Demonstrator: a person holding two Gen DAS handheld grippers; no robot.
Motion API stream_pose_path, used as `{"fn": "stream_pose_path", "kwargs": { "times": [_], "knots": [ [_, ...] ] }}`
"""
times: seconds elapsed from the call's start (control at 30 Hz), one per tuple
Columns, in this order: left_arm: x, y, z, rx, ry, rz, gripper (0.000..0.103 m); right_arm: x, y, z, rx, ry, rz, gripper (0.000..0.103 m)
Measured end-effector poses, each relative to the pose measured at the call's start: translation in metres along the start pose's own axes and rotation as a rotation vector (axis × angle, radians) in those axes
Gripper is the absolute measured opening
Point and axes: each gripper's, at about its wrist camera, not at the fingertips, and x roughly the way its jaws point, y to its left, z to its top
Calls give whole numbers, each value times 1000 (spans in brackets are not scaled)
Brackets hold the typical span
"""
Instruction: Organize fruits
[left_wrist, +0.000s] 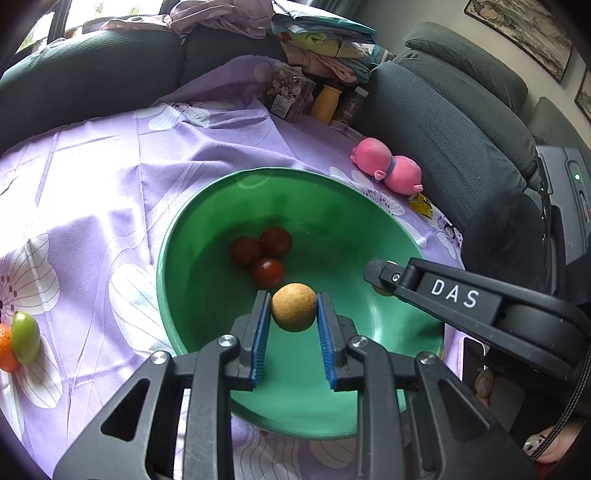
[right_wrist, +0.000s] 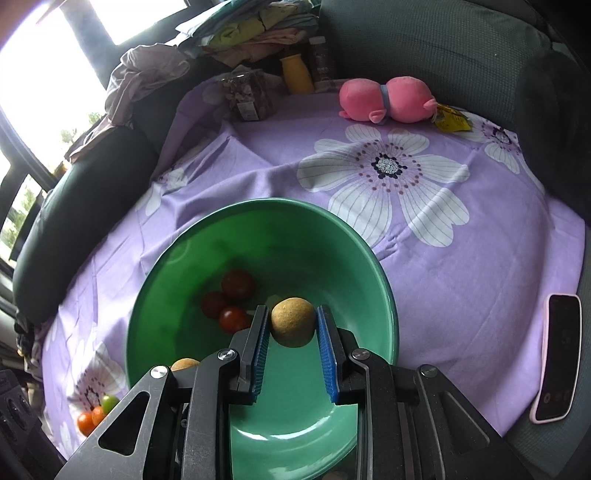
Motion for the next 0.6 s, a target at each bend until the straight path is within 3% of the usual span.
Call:
{"fn": "stream_pose_path", "kwargs": {
  "times": [0.6],
  "knots": [
    [-1,3,0,-36,-5,-16,27,3,2,-1,-19,-1,-40,27]
  ]
}}
